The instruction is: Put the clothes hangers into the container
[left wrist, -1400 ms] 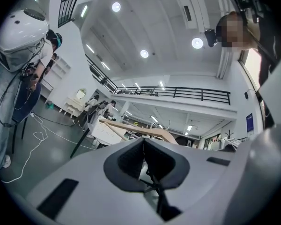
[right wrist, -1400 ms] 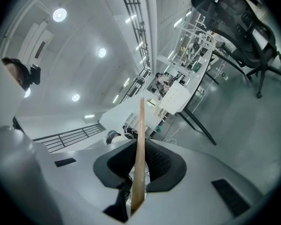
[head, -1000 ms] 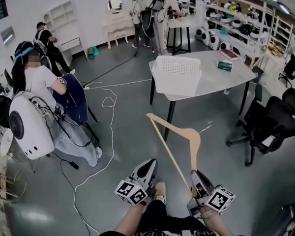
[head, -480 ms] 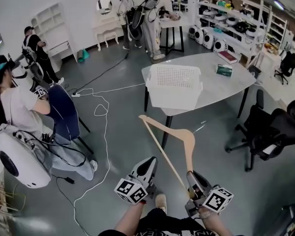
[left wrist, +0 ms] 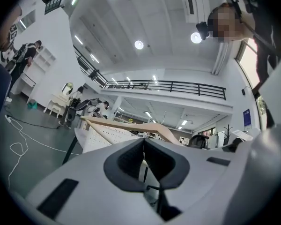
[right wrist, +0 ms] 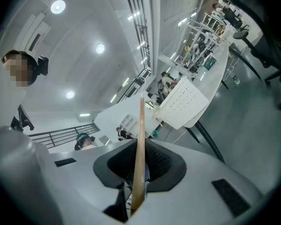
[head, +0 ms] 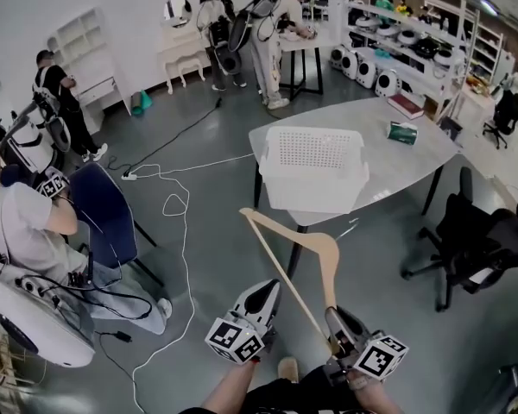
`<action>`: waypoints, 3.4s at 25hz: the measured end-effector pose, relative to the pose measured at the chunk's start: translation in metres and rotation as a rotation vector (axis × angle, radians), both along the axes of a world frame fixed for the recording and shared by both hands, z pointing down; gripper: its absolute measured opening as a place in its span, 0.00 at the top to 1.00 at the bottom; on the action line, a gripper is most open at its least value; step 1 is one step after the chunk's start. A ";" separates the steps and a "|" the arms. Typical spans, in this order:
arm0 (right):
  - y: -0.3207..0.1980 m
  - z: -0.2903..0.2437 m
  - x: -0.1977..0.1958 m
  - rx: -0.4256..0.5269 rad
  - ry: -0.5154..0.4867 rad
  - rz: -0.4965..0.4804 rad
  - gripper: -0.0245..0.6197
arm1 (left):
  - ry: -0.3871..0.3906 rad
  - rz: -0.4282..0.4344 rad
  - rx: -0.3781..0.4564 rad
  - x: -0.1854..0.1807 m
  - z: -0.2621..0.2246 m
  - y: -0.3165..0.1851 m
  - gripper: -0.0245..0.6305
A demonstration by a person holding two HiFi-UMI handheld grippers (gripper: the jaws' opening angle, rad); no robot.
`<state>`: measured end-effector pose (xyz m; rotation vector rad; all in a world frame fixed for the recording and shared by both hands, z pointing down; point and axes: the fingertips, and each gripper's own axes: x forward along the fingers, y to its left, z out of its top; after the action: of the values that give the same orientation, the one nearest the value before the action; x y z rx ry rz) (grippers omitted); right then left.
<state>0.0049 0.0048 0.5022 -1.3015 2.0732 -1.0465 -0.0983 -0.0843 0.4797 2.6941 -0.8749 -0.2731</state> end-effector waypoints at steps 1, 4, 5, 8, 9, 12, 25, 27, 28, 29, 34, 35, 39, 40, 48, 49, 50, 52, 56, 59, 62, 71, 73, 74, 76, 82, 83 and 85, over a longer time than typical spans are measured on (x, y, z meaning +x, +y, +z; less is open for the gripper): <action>-0.002 0.001 -0.001 -0.005 0.001 -0.003 0.86 | 0.000 0.002 -0.004 0.001 0.001 -0.003 0.95; -0.014 0.000 0.002 -0.006 0.008 -0.009 0.86 | 0.002 0.003 -0.003 0.004 0.001 -0.016 0.95; -0.020 -0.001 0.003 -0.004 0.007 -0.009 0.86 | 0.005 0.001 -0.006 0.004 0.001 -0.021 0.95; -0.040 -0.006 0.012 0.008 -0.005 -0.009 0.86 | 0.008 -0.001 -0.004 0.008 -0.001 -0.037 0.95; -0.048 -0.007 0.014 0.015 -0.009 -0.013 0.86 | 0.005 -0.004 0.003 0.009 -0.002 -0.043 0.95; -0.074 -0.011 0.019 0.039 -0.019 -0.047 0.86 | -0.004 -0.032 0.021 0.011 -0.006 -0.065 0.95; -0.180 -0.053 0.070 0.132 -0.018 -0.127 0.86 | 0.019 -0.068 0.056 0.061 -0.028 -0.161 0.95; -0.191 -0.054 0.081 0.136 -0.015 -0.122 0.86 | 0.020 -0.068 0.058 0.072 -0.028 -0.172 0.95; -0.195 -0.054 0.087 0.136 -0.013 -0.120 0.86 | 0.022 -0.069 0.056 0.077 -0.028 -0.177 0.95; -0.200 -0.054 0.093 0.134 -0.009 -0.120 0.86 | 0.024 -0.070 0.053 0.082 -0.028 -0.182 0.95; -0.224 -0.055 0.119 0.124 0.049 -0.139 0.86 | 0.019 -0.077 0.045 0.102 -0.027 -0.203 0.95; -0.230 -0.055 0.123 0.122 0.074 -0.148 0.86 | 0.019 -0.082 0.042 0.104 -0.026 -0.207 0.95; -0.249 -0.058 0.145 0.119 0.155 -0.185 0.86 | 0.010 -0.112 0.026 0.108 -0.023 -0.219 0.95; -0.253 -0.059 0.150 0.116 0.163 -0.194 0.86 | 0.005 -0.119 0.021 0.108 -0.023 -0.221 0.95; -0.280 -0.049 0.185 0.069 0.262 -0.230 0.86 | -0.023 -0.167 -0.020 0.105 -0.009 -0.228 0.95; -0.281 -0.047 0.189 0.061 0.276 -0.228 0.86 | -0.028 -0.170 -0.027 0.103 -0.005 -0.228 0.95; -0.283 -0.045 0.193 0.056 0.294 -0.226 0.86 | -0.031 -0.171 -0.030 0.101 -0.002 -0.230 0.95; -0.292 -0.042 0.199 0.048 0.334 -0.224 0.86 | -0.032 -0.169 -0.026 0.101 -0.001 -0.238 0.95; -0.310 -0.038 0.203 0.007 0.415 -0.224 0.86 | -0.031 -0.161 -0.023 0.108 -0.008 -0.253 0.95; -0.319 -0.035 0.193 -0.018 0.481 -0.244 0.86 | -0.026 -0.140 -0.037 0.111 -0.007 -0.261 0.95; -0.331 -0.035 0.187 -0.026 0.540 -0.249 0.86 | -0.025 -0.117 -0.033 0.113 -0.007 -0.263 0.95; -0.362 -0.030 0.177 -0.047 0.792 -0.287 0.86 | -0.006 -0.133 -0.060 0.103 0.003 -0.277 0.95; -0.371 -0.028 0.174 -0.057 0.834 -0.289 0.86 | -0.002 -0.127 -0.059 0.103 0.001 -0.280 0.95; -0.375 -0.026 0.172 -0.062 0.864 -0.290 0.86 | -0.001 -0.126 -0.060 0.102 0.001 -0.280 0.95; -0.380 -0.022 0.171 -0.069 0.928 -0.289 0.86 | 0.001 -0.129 -0.061 0.100 0.001 -0.283 0.95; -0.392 -0.014 0.166 -0.080 0.983 -0.290 0.86 | 0.003 -0.137 -0.057 0.094 0.001 -0.287 0.95; -0.393 -0.014 0.165 -0.081 0.983 -0.288 0.86 | 0.005 -0.137 -0.057 0.093 0.001 -0.287 0.95; -0.396 -0.015 0.164 -0.077 0.981 -0.277 0.86 | 0.007 -0.138 -0.061 0.091 0.001 -0.287 0.95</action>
<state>0.1691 -0.3915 0.4868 -1.8394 3.0047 -0.6210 -0.0069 -0.3713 0.4810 2.5799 -1.0519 -0.2814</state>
